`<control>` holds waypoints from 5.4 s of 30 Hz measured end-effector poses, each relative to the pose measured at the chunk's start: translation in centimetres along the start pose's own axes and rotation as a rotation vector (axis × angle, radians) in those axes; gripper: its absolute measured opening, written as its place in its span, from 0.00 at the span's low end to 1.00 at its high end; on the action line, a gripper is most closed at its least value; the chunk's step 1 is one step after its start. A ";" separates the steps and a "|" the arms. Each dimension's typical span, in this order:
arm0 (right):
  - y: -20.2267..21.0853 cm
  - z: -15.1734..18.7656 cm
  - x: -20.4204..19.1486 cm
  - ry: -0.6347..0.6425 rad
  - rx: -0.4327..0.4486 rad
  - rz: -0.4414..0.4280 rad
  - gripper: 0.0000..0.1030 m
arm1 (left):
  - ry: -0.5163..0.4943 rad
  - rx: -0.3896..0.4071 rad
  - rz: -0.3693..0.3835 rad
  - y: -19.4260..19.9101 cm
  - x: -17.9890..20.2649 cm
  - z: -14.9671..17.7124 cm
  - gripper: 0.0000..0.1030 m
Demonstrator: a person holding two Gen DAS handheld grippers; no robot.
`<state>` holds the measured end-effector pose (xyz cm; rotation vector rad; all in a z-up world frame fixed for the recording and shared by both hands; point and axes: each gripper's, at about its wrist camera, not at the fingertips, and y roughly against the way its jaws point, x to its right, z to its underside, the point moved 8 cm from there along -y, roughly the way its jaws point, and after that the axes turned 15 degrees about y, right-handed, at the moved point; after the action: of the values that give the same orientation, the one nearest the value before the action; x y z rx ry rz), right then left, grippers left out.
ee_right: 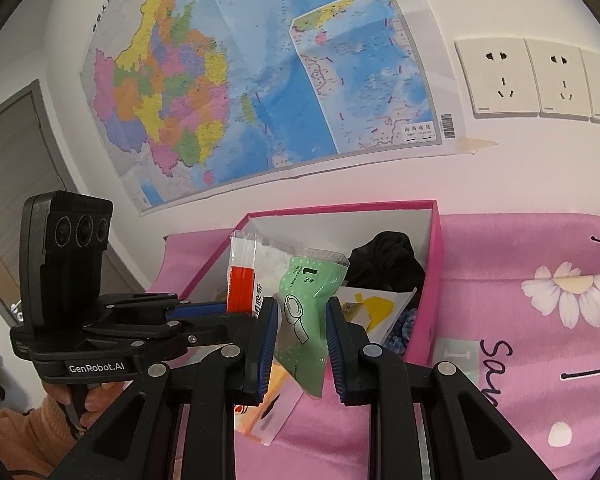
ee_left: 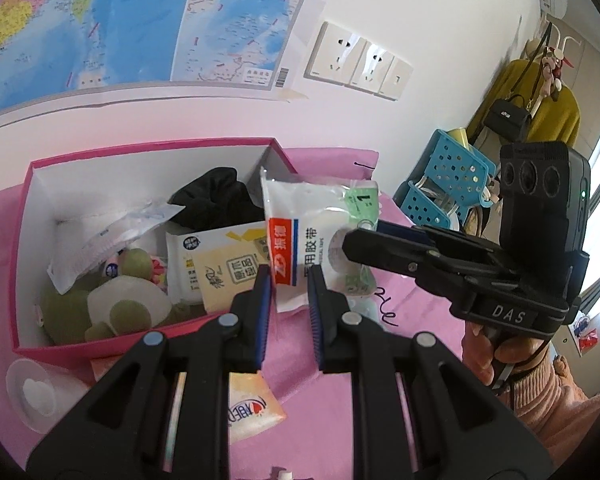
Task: Organize soft objects
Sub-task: 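Carry the tape packet over the pink box with the right gripper, then lower the tape packet into the pink box and open the right gripper, then move the right gripper down to the pink hand cream pouch, then grasp the hand cream pouch with the right gripper and lift it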
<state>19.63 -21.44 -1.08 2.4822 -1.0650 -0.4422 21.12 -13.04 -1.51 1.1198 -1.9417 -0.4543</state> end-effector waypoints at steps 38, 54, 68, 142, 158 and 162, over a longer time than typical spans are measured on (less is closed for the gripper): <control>-2.4 -1.3 3.2 -0.018 -0.025 0.037 0.23 | 0.057 -0.016 -0.027 -2.2 -0.8 -2.0 0.18; -3.6 -1.7 4.3 -0.017 -0.040 0.055 0.23 | 0.071 -0.028 -0.049 -3.5 -1.1 -2.9 0.18; -4.8 -1.5 5.1 -0.022 -0.062 0.067 0.23 | 0.104 -0.051 -0.059 -4.6 -2.1 -3.2 0.18; -4.5 15.3 -13.1 0.084 -0.332 -0.299 0.44 | 0.205 -0.205 -0.030 6.8 -7.0 22.2 0.35; -2.6 15.9 -11.6 -0.026 -0.290 -0.229 0.31 | 0.162 -0.180 -0.077 5.5 -6.7 20.0 0.27; -1.7 15.4 -10.9 -0.054 -0.258 -0.192 0.31 | 0.127 -0.168 -0.071 5.1 -6.0 19.1 0.27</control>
<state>6.78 -15.93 -13.86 2.3593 -0.7385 -0.6633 4.63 -7.00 -12.30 1.0844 -1.7250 -0.5603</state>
